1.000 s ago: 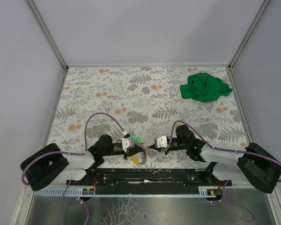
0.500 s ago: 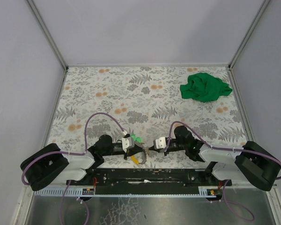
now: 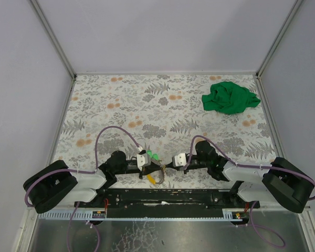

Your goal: Put the keys on the keyring

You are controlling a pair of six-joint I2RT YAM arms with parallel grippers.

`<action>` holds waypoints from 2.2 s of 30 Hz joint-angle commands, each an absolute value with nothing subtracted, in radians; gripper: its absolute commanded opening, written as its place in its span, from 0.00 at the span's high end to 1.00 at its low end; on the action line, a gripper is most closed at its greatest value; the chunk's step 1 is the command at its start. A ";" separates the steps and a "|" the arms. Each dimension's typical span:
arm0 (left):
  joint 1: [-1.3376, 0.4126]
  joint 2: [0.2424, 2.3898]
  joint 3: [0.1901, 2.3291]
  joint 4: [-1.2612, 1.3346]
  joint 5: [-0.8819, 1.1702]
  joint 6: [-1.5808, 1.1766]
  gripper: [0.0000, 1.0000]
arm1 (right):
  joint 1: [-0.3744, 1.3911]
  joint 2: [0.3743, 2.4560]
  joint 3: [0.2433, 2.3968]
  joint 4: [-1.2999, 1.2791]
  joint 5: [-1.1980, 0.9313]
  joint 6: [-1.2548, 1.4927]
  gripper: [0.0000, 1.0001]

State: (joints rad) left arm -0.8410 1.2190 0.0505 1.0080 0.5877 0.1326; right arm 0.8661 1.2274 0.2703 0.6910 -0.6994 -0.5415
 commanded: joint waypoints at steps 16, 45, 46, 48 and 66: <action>-0.834 1.223 0.078 1.090 0.592 0.155 1.00 | 0.876 1.226 0.292 0.718 -0.731 -0.536 1.00; -0.835 1.242 0.087 1.099 0.612 0.148 1.00 | 0.877 1.240 0.290 0.771 -0.760 -0.506 1.00; -0.835 1.241 0.087 1.100 0.613 0.148 1.00 | 0.877 1.241 0.290 0.773 -0.759 -0.506 1.00; -0.834 1.243 0.087 1.105 0.620 0.147 1.00 | 0.877 1.244 0.290 0.775 -0.761 -0.506 1.00; -0.835 1.284 0.087 1.183 0.626 0.102 1.00 | 0.890 1.263 0.279 0.882 -0.752 -0.459 1.00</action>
